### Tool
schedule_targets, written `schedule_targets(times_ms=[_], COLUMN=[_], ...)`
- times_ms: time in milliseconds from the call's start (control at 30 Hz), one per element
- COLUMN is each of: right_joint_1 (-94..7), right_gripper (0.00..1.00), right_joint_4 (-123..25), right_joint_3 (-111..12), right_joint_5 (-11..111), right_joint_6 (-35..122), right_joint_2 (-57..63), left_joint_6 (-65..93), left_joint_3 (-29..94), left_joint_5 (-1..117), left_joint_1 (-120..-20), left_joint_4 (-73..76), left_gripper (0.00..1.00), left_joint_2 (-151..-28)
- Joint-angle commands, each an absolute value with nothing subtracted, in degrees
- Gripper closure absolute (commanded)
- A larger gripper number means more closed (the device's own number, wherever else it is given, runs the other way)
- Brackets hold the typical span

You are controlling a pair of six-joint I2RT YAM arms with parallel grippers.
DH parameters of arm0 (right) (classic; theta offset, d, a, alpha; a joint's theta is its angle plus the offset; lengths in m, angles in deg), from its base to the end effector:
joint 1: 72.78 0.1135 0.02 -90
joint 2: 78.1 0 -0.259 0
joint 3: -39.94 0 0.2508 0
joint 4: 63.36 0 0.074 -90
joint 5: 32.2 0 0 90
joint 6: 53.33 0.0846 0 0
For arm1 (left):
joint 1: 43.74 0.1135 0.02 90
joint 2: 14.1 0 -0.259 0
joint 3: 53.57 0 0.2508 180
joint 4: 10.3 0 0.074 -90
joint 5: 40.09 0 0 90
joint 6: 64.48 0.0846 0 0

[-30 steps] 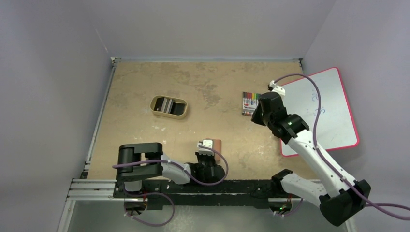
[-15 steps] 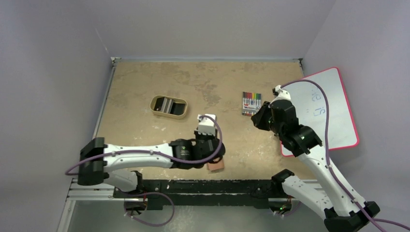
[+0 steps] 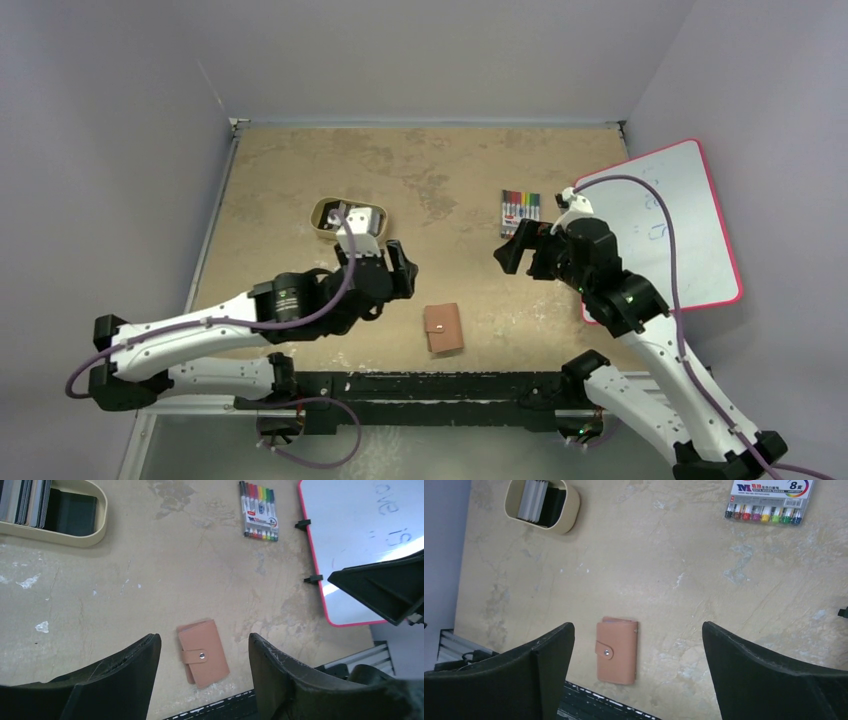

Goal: Put the credit cards into the card holder
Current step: Reset both arms

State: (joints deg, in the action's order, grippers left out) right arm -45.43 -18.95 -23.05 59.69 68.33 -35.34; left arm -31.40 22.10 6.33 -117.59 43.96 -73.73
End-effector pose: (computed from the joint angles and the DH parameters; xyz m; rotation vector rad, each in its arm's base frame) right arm 0.1876 0.0939 0.3111 0.0989 2.0460 0.6234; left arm 0.1218 -0.2108 0.3226 -0.0914 2.0810 -0.5618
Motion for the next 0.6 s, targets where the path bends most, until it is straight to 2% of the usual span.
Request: schedule_targets(times_ms=[0, 200, 567], right_joint_1=[-45.53, -45.54, -45.53], right_gripper=[0.01, 0.01, 0.01], right_joint_4=[-20.33, -19.86, -20.68], right_joint_3=[-25.7, -28.89, -30.86], right_joint_5=[58.86, 57.91, 56.75], right_joint_6=[66.85, 69.55, 72.38], right_joint_2=[-37.32, -40.37, -41.48], left_joint_6=[-33.58, -33.5, -31.98], left_joint_3=[25.04, 26.8, 26.94], left_joint_5=[6.47, 2.32, 1.94], left_joint_1=[-117.29, -117.3, -117.31], left_joint_4=[46.79, 48.59, 49.81], left_gripper=[0.35, 0.32, 0.27], left_joint_2=[-67.63, -61.26, -63.12])
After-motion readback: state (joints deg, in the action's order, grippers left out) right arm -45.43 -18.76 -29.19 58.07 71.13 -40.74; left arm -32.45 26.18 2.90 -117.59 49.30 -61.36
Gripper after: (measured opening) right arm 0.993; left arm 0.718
